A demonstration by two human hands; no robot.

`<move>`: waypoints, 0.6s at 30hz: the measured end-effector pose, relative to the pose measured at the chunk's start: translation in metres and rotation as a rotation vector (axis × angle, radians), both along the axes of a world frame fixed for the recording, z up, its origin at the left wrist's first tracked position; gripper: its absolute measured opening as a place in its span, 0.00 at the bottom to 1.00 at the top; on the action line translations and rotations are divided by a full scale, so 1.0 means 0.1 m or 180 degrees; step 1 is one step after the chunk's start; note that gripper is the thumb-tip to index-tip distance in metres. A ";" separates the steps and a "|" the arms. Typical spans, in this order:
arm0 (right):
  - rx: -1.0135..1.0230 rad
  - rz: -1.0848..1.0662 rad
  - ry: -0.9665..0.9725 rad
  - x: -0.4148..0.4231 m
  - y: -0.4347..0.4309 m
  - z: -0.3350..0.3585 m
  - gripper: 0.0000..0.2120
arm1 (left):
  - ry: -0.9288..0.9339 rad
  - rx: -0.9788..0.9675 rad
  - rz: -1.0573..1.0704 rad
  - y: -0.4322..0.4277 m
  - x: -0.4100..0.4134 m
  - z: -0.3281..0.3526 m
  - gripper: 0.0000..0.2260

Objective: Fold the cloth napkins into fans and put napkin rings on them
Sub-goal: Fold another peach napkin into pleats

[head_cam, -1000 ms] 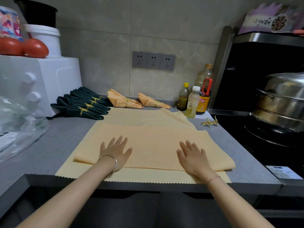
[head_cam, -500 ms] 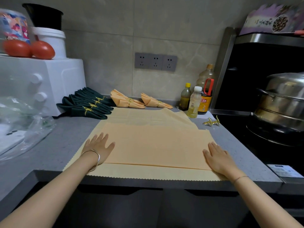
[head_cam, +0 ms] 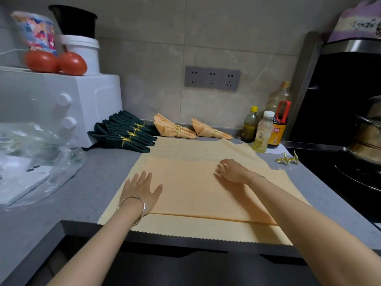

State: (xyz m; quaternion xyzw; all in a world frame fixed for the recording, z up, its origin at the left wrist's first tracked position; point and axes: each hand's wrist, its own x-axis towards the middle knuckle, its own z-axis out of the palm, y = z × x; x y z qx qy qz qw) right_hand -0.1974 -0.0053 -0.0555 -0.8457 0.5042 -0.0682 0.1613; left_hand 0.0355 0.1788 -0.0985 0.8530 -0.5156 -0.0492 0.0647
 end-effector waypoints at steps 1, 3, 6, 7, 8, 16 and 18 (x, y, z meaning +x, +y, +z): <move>-0.0031 -0.0016 0.0155 0.09 -0.08 -0.02 0.26 | 0.0019 -0.0019 0.0004 -0.01 0.01 -0.01 0.29; -0.0216 -0.0128 0.0344 0.21 -0.19 -0.03 0.27 | 0.0041 -0.0042 -0.0008 -0.01 0.01 -0.02 0.29; -0.0537 -0.0239 0.0533 0.37 -0.30 -0.03 0.29 | 0.0069 -0.0093 0.0010 -0.01 0.02 -0.03 0.29; -0.0554 -0.0238 0.0655 0.43 -0.31 -0.02 0.31 | 0.0078 -0.0099 0.0010 -0.01 0.01 -0.03 0.29; -0.0538 -0.0203 0.0802 0.49 -0.32 0.01 0.33 | 0.0094 -0.0110 0.0007 -0.01 0.01 -0.04 0.30; -0.0089 0.0616 0.0351 1.35 -0.17 0.11 0.21 | 0.0175 -0.0193 0.0047 -0.01 0.01 -0.05 0.30; -0.0104 0.0825 0.0074 1.59 -0.06 0.10 0.19 | 0.0197 -0.0234 0.0069 -0.01 0.01 -0.05 0.31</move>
